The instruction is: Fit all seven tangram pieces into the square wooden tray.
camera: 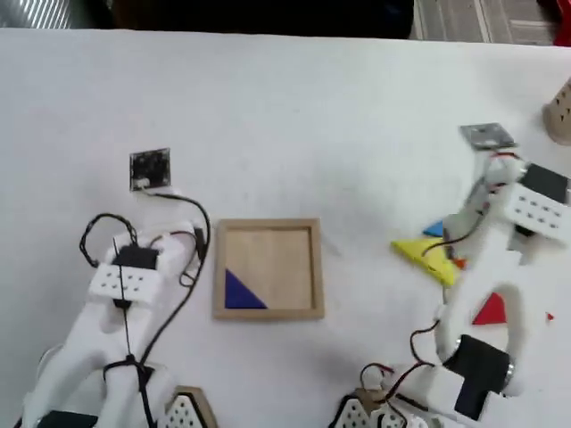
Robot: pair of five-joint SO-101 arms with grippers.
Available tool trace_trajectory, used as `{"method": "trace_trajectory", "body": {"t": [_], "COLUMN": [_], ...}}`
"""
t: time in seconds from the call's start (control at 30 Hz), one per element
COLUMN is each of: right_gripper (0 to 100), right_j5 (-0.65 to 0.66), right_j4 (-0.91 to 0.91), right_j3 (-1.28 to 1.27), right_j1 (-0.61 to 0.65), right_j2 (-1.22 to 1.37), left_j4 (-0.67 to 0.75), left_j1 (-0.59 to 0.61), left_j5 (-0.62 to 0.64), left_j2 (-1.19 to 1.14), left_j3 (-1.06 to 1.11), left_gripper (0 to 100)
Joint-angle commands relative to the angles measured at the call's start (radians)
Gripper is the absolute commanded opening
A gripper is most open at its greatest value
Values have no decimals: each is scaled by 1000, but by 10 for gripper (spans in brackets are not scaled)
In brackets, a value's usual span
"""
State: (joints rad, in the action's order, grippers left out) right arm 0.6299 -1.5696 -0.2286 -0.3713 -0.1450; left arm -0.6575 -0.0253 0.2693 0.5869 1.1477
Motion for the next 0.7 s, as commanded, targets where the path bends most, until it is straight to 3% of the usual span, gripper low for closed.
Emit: {"method": "trace_trajectory", "body": {"t": [0.0, 0.23, 0.37, 0.53, 0.67], "right_gripper": [17, 17, 17, 20, 31], "right_j5": [-161, -423, -477, -476, -476], "right_j4": [-22, 133, 257, 309, 429], "right_j3": [-23, -132, -184, -189, -233], "right_j1": [203, 636, 820, 977, 1010], "right_j2": [-51, -39, -39, -38, 8], "left_j4": [55, 83, 83, 83, 81], "left_j1": [70, 111, 111, 110, 110], "left_j5": [0, 0, 0, 0, 0], "left_j2": [-4, -5, -5, -5, -5], "left_j3": [-51, -49, -49, -49, -49], "left_gripper": [64, 64, 64, 64, 64]}}
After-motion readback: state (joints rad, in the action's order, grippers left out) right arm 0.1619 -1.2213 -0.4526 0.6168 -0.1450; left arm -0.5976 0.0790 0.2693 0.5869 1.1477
